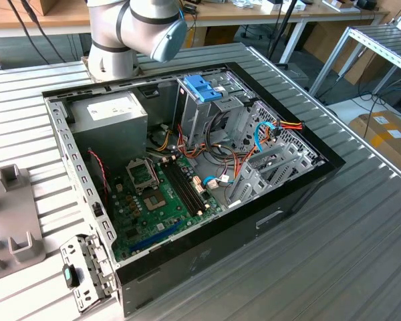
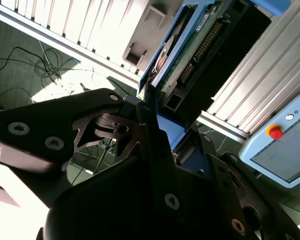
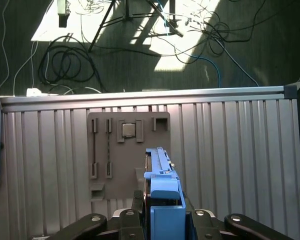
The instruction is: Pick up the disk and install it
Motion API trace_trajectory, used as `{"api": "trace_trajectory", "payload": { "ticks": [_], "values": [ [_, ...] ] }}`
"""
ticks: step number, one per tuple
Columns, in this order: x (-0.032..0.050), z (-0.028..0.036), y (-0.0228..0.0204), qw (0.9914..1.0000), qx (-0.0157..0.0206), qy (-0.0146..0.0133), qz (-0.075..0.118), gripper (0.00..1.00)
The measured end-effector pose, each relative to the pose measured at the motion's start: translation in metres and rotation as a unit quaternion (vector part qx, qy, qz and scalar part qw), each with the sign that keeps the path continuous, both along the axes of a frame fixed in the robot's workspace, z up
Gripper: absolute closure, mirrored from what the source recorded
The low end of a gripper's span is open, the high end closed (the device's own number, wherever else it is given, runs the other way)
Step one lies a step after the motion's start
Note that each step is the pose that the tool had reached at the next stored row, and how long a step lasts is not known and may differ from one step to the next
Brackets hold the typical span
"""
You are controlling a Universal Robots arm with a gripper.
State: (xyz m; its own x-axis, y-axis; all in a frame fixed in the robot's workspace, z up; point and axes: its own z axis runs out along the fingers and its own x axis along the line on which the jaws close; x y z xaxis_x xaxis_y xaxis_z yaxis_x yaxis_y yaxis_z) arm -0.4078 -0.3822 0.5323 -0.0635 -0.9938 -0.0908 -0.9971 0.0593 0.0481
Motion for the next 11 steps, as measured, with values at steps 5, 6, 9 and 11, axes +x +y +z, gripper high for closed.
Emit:
{"api": "trace_trajectory", "payload": {
  "ticks": [5,6,9,11],
  "values": [
    [0.0032,-0.0003,-0.0003,1.0,0.0,0.0,0.0,0.63],
    [0.0042,-0.0004,-0.0003,1.0,0.0,0.0,0.0,0.63],
    [0.0061,-0.0006,-0.0004,1.0,0.0,0.0,0.0,0.63],
    [0.0073,-0.0007,-0.0005,1.0,0.0,0.0,0.0,0.63]
  ]
}}
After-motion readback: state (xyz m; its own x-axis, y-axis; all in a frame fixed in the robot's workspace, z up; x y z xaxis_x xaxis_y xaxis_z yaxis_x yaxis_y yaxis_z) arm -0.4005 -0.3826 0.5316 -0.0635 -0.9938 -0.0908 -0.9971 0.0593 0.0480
